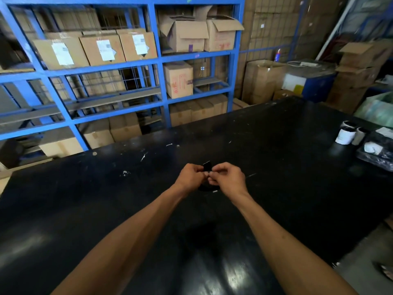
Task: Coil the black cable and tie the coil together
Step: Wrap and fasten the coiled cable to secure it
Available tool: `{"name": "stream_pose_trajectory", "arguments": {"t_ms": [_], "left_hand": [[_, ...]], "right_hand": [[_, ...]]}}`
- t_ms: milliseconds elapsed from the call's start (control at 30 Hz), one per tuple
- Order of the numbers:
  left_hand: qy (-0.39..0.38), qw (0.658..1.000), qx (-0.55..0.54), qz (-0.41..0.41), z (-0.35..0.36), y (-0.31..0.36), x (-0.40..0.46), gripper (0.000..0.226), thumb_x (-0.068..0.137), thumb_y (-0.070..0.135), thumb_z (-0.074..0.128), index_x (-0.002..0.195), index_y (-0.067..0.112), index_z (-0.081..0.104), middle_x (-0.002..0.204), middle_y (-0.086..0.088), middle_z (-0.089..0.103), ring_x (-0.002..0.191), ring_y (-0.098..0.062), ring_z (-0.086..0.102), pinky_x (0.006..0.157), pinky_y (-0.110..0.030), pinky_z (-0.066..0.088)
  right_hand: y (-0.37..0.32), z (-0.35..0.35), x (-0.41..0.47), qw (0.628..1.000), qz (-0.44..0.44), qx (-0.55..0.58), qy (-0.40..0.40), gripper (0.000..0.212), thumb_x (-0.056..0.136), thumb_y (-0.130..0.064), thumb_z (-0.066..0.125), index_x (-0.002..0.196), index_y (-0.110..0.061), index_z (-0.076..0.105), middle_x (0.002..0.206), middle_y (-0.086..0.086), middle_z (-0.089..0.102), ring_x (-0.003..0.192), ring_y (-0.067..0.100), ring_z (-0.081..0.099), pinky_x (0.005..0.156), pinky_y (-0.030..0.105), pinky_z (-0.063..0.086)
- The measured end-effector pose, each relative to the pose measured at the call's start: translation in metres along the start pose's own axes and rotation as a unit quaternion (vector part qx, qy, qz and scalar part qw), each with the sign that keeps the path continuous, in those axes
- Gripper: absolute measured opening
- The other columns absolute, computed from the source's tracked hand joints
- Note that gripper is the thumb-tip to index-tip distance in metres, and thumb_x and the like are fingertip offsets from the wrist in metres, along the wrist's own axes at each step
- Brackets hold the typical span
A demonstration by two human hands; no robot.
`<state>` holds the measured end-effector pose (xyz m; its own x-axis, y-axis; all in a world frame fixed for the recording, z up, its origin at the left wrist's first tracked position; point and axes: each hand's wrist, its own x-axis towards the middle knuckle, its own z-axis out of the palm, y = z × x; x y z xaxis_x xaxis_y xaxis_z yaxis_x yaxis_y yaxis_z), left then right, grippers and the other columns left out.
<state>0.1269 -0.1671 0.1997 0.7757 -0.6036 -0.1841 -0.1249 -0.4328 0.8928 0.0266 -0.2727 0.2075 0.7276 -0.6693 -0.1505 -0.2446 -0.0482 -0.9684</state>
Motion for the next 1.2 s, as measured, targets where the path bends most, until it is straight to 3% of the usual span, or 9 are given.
{"name": "stream_pose_trajectory", "arguments": {"t_ms": [167,333,433,567,700,800,900,1033,1200], "left_hand": [[-0.040,0.999,0.015,0.007,-0.014,0.007,-0.005,0.015,0.093,0.014,0.060,0.098,0.014,0.075,0.085,-0.007,0.071,0.079,-0.018,0.064,0.076,-0.034,0.052],[-0.084,0.995,0.049,0.007,-0.018,0.008,-0.011,0.015,0.096,0.017,0.057,0.096,0.018,0.073,0.074,0.001,0.061,0.069,-0.010,0.055,0.069,-0.029,0.043],[-0.108,0.988,0.105,0.026,-0.023,0.012,-0.012,0.020,0.097,0.018,0.057,0.082,0.026,0.068,0.071,0.004,0.059,0.065,-0.007,0.052,0.067,-0.027,0.041],[-0.131,0.976,0.169,0.038,-0.027,0.016,-0.016,0.028,0.096,0.014,0.057,0.072,0.027,0.063,0.066,0.009,0.056,0.060,-0.004,0.049,0.060,-0.024,0.037],[-0.159,0.971,0.179,0.016,-0.032,0.012,-0.018,0.022,0.094,0.016,0.059,0.077,0.028,0.066,0.072,0.008,0.060,0.068,-0.005,0.053,0.068,-0.027,0.041],[-0.149,0.980,0.132,-0.007,-0.032,0.006,-0.019,0.010,0.093,0.021,0.064,0.094,0.020,0.074,0.086,0.001,0.068,0.084,-0.010,0.060,0.080,-0.030,0.044],[-0.104,0.994,0.028,-0.029,-0.034,-0.002,-0.019,0.040,0.087,0.027,0.073,0.125,0.015,0.067,0.118,-0.001,0.069,0.114,-0.016,0.059,0.099,-0.036,0.043],[-0.095,0.984,-0.135,-0.069,-0.038,-0.016,-0.023,0.070,0.076,0.029,0.083,0.138,0.019,0.051,0.128,-0.004,0.066,0.118,-0.022,0.061,0.090,-0.039,0.051],[-0.167,0.958,-0.218,-0.080,-0.028,-0.023,-0.029,0.044,0.083,0.001,0.074,0.126,0.006,0.062,0.119,-0.012,0.071,0.107,-0.025,0.071,0.082,-0.037,0.060]], "right_hand": [[-0.003,-0.012,-0.003,0.970,-0.113,-0.206,-0.068,0.036,0.091,-0.013,0.073,0.125,-0.022,0.070,0.112,-0.002,0.071,0.100,0.008,0.068,0.083,0.021,0.056],[-0.013,-0.017,0.000,0.828,-0.303,-0.465,-0.074,0.028,0.102,-0.020,0.056,0.127,-0.014,0.067,0.121,0.006,0.062,0.106,0.021,0.066,0.091,0.037,0.057],[-0.015,-0.019,0.001,0.766,-0.360,-0.527,-0.080,0.029,0.102,-0.023,0.057,0.128,-0.014,0.064,0.121,0.007,0.060,0.100,0.023,0.069,0.085,0.039,0.059],[-0.022,-0.018,-0.005,0.746,-0.385,-0.536,-0.083,0.025,0.097,-0.027,0.064,0.120,-0.015,0.065,0.132,0.006,0.056,0.102,0.020,0.067,0.083,0.040,0.059],[-0.029,-0.020,-0.007,0.789,-0.306,-0.506,-0.168,0.009,0.097,-0.026,0.062,0.106,-0.025,0.059,0.111,-0.002,0.064,0.093,0.012,0.065,0.085,0.041,0.059],[-0.026,-0.019,-0.004,0.836,-0.250,-0.448,-0.196,0.026,0.098,-0.022,0.061,0.122,-0.026,0.052,0.114,-0.004,0.062,0.100,0.011,0.063,0.088,0.040,0.059],[-0.019,-0.016,0.002,0.863,-0.193,-0.439,-0.158,0.027,0.100,-0.020,0.058,0.127,-0.022,0.060,0.123,0.002,0.061,0.108,0.016,0.063,0.092,0.040,0.057],[-0.010,-0.019,0.007,0.927,-0.118,-0.344,-0.096,0.015,0.099,-0.018,0.059,0.110,-0.025,0.069,0.105,-0.003,0.067,0.097,0.011,0.065,0.088,0.039,0.059],[-0.009,-0.022,0.017,0.972,-0.052,-0.230,-0.014,0.017,0.098,-0.016,0.060,0.109,-0.021,0.072,0.102,0.001,0.071,0.094,0.015,0.070,0.088,0.039,0.061]]}}
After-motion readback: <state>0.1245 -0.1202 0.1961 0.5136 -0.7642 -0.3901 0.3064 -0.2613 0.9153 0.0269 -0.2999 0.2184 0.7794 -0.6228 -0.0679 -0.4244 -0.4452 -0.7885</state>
